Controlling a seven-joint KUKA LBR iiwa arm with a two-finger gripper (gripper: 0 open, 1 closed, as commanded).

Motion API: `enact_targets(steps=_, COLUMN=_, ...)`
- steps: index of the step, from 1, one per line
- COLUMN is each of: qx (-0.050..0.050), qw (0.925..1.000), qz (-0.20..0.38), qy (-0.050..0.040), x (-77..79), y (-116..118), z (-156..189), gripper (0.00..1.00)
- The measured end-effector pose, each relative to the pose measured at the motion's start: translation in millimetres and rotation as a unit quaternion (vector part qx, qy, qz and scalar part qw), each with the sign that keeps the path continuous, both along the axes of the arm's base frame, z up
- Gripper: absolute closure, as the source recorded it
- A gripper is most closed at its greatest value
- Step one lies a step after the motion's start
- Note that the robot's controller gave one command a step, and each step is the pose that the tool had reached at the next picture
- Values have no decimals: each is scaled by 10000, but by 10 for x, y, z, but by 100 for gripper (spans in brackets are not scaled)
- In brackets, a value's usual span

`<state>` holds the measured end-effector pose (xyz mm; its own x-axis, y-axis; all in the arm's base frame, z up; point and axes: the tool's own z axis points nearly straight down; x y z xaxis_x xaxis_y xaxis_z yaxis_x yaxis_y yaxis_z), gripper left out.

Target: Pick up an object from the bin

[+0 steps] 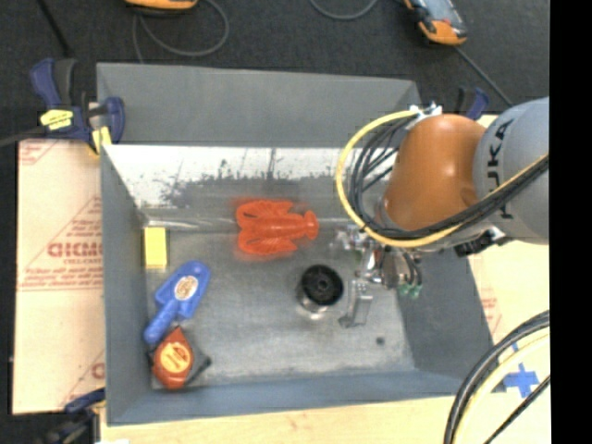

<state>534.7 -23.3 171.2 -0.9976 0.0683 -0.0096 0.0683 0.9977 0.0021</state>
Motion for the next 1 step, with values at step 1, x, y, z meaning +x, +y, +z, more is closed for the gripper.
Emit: enact_targets(steps=1, qx=-15, qw=10000, qz=19, qy=50, x=-43, y=92, z=-272, gripper=0)
